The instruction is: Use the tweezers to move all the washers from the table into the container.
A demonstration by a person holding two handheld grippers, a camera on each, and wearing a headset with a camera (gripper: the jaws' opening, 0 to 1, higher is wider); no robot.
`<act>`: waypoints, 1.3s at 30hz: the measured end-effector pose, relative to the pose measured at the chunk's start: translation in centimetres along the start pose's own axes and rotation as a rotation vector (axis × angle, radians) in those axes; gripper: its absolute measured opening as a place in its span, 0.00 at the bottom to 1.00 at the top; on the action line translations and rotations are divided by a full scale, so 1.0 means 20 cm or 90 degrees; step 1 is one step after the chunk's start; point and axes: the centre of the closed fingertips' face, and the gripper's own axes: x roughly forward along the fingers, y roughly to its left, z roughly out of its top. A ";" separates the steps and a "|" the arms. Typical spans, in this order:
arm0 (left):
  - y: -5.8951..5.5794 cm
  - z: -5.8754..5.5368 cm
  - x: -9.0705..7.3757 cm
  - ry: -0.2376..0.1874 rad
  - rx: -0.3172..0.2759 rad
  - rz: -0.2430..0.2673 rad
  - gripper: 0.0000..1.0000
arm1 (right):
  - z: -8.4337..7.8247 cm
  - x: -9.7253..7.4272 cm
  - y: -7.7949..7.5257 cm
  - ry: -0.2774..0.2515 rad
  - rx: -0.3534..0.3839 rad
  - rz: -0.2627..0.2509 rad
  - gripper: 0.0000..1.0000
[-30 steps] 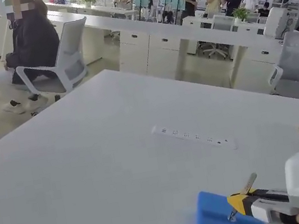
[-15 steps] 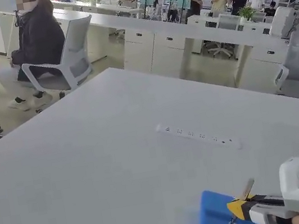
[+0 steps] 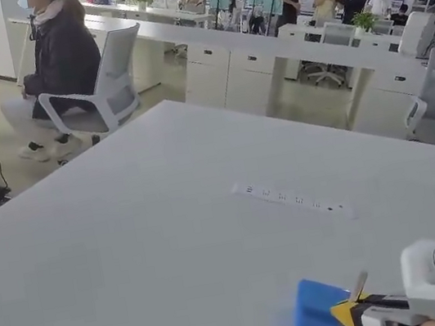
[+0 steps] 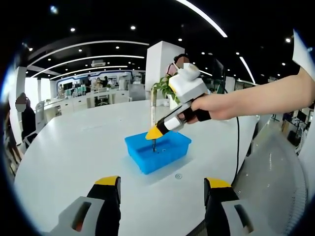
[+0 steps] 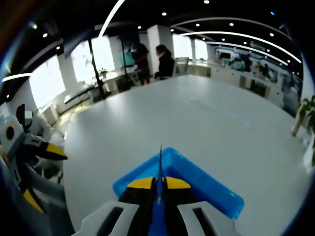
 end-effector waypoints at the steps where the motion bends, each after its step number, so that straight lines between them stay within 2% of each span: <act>1: 0.00 0.00 0.00 0.000 0.000 -0.002 0.69 | 0.00 0.01 0.00 0.001 -0.001 0.001 0.03; 7: -0.01 -0.01 0.00 0.005 0.006 -0.005 0.69 | 0.00 0.03 0.02 0.005 0.014 0.002 0.03; 11: 0.00 0.00 0.00 -0.001 -0.002 -0.004 0.69 | -0.01 0.05 0.00 0.009 0.020 0.002 0.03; 16: -0.01 -0.01 0.00 0.005 0.001 -0.007 0.69 | -0.02 0.06 -0.02 0.011 0.023 0.005 0.03; 27: -0.01 -0.01 0.00 0.005 0.000 -0.007 0.69 | -0.03 0.08 -0.04 0.015 0.024 0.003 0.03; 39: -0.01 0.00 0.00 0.003 0.000 -0.007 0.69 | -0.05 0.10 -0.03 0.028 0.013 0.004 0.03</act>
